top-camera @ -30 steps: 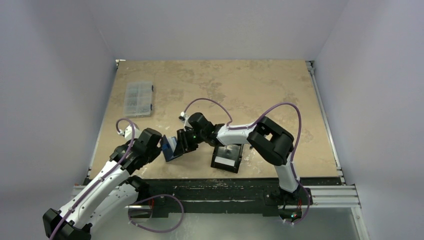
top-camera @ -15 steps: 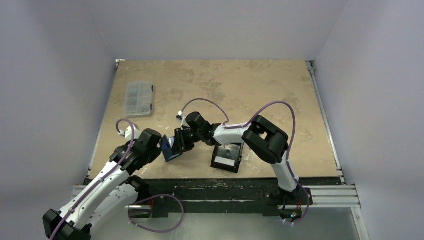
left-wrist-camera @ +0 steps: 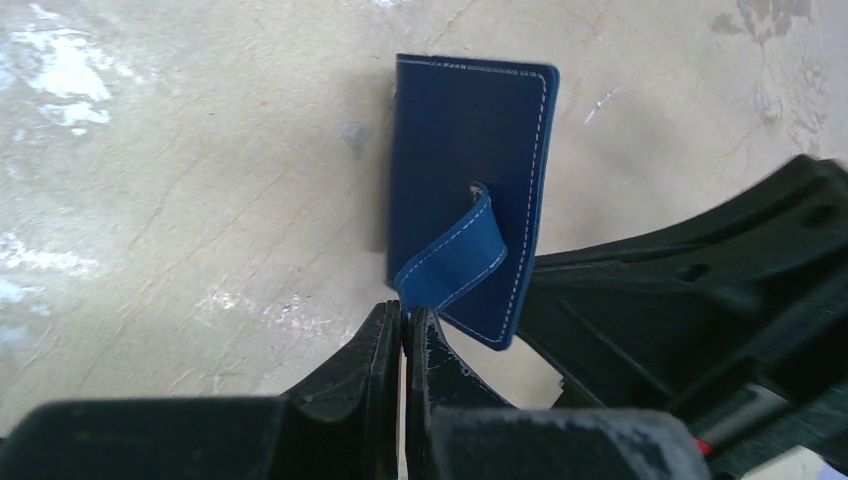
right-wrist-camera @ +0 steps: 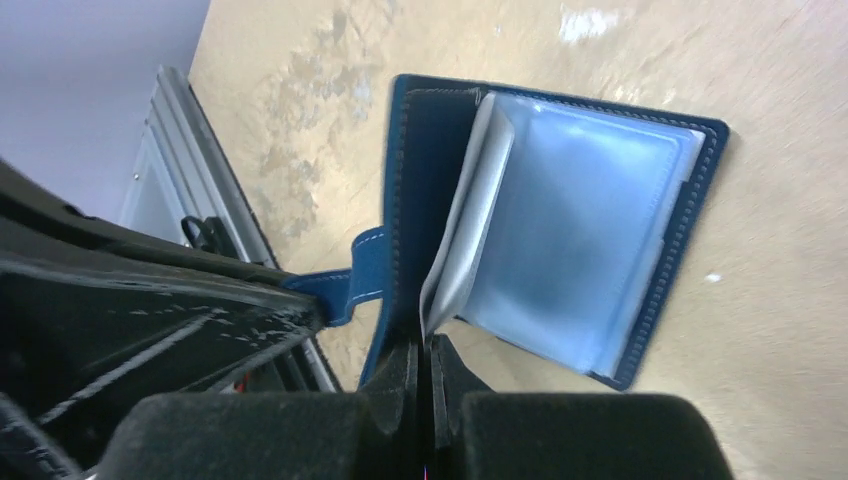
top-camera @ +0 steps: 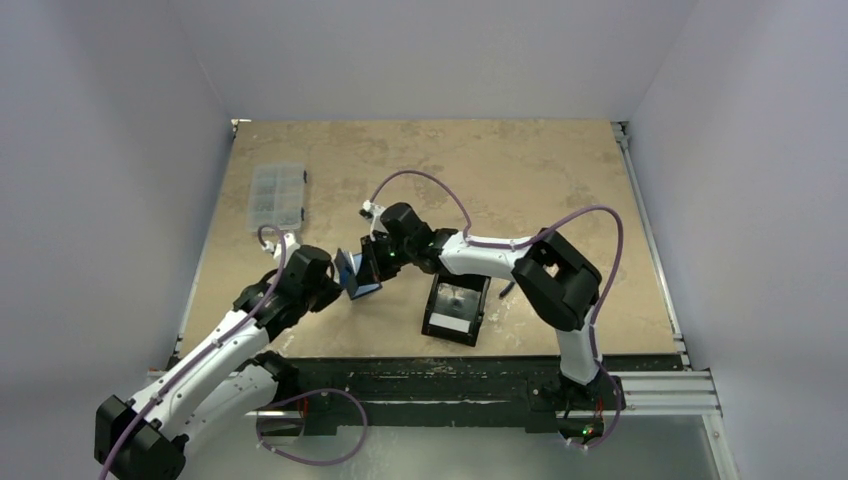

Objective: Put the credit cards into the card holder
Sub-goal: Open the card holder at the center of the board.

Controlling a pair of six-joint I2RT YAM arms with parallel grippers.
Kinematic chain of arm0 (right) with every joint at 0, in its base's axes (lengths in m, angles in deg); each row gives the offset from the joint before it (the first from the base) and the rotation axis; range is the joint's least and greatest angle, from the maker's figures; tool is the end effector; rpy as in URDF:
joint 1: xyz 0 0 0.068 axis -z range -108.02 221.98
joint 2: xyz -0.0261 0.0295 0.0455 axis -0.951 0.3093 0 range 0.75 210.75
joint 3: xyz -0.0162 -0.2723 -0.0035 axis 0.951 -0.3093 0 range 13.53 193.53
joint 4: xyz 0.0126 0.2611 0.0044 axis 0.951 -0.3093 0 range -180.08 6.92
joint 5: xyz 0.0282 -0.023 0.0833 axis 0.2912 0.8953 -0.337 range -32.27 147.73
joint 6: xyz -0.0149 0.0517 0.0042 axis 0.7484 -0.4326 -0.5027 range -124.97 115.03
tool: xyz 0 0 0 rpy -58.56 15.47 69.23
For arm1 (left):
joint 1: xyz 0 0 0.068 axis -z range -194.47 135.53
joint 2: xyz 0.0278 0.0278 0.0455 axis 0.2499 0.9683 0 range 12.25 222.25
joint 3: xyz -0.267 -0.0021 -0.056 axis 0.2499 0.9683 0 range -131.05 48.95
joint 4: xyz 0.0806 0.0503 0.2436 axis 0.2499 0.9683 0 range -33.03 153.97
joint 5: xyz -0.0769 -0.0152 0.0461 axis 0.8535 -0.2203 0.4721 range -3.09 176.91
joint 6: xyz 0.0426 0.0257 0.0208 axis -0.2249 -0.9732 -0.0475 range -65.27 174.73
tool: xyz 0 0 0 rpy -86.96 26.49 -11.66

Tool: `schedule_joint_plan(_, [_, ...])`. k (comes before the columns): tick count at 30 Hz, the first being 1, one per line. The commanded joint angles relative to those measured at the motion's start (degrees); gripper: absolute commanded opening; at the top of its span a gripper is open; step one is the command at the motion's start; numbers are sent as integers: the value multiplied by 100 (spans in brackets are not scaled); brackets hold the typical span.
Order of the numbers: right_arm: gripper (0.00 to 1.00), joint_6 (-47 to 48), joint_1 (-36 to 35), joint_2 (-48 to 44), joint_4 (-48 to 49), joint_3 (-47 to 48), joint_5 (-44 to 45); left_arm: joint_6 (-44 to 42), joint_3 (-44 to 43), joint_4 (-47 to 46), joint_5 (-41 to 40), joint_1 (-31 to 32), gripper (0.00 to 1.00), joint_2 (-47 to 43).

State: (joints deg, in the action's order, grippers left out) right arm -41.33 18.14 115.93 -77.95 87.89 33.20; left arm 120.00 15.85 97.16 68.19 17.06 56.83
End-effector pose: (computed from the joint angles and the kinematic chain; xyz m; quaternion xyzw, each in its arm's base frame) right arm 0.2496 0.3667 0.1756 -0.2280 0.8446 0.4493 0.1810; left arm 0.1345 -0.0691 0.2244 -0.3216 0.8764 -0.1403 0.3299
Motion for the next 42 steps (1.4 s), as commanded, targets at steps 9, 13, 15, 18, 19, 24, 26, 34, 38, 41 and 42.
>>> schedule_joint_plan(9, [14, 1569, -85, -190, -1580, 1165, 343, 132, -392, 577, -297, 2, 43, 68])
schedule_joint_plan(13, [33, 1500, -98, 18, -1470, 1228, 88, 118, -833, 1113, -327, 2, 64, -116])
schedule_joint_plan(15, [34, 1447, -95, 87, -1310, 1222, -56, 74, -1051, 1373, -302, 2, 66, -180])
schedule_joint_plan(18, [32, 1357, -91, 211, -1194, 1277, -95, 0, -1327, 1623, -249, 2, 67, -340])
schedule_joint_plan(19, [32, 1290, -91, 233, -1152, 1297, -188, -21, -1407, 1672, -312, 2, 67, -392])
schedule_joint_plan(24, [37, 605, -59, 19, -813, 929, -38, -343, -1619, 1524, -759, 1, 70, -330])
schedule_joint_plan(26, [37, 328, -40, -100, -568, 631, -145, -749, -1622, 1199, -725, 2, 73, -31])
schedule_joint_plan(34, [34, -548, -30, 85, 848, 201, -1133, -1237, -1668, 475, -892, -62, 74, 1214])
schedule_joint_plan(38, [33, -820, 132, -166, 1159, -251, -1017, -984, -1331, 386, -600, -478, 63, 1335])
schedule_joint_plan(41, [36, -921, 286, -234, 1363, -515, -1135, -829, -685, 122, -315, -987, 49, 1043])
schedule_joint_plan(42, [36, -917, 293, -228, 1371, -546, -1151, -809, -552, -15, -217, -1097, 45, 978])
